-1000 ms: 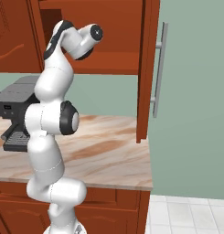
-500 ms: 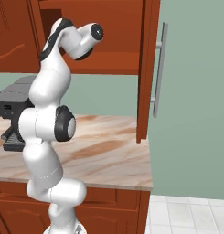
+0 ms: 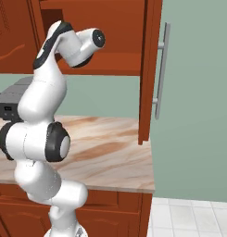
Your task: Collect the turmeric, ketchup, and shaker from the cabinet and place them next to the stove.
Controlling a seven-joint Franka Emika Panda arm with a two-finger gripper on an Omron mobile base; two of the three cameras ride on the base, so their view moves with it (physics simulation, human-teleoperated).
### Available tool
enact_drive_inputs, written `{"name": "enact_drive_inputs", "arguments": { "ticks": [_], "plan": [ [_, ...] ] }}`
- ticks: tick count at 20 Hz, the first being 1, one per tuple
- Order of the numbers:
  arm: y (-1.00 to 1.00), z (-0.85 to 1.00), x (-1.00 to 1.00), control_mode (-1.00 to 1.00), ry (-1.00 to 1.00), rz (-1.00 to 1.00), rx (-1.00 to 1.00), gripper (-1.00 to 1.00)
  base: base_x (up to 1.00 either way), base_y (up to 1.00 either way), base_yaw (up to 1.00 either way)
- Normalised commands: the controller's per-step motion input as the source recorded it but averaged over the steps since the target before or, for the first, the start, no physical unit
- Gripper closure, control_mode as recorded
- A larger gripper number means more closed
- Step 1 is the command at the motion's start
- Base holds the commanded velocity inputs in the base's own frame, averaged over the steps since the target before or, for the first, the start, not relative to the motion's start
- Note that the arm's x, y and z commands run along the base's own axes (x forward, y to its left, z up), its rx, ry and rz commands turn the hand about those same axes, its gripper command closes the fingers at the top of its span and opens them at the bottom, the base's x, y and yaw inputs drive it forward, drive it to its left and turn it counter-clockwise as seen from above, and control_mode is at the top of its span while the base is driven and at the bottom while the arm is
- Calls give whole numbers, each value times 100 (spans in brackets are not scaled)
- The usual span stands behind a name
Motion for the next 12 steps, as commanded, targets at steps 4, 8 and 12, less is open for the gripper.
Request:
{"name": "enact_drive_inputs", "arguments": {
  "ticks": [4, 8, 12],
  "plan": [
    [0, 0, -84, -100, -3, 5, 0, 100, 0, 0, 0],
    [-1, 0, -93, -100, -7, 5, 0, 100, 0, 0, 0],
    [-10, 0, -100, -100, -11, 3, 0, 100, 0, 0, 0]
  ]
}}
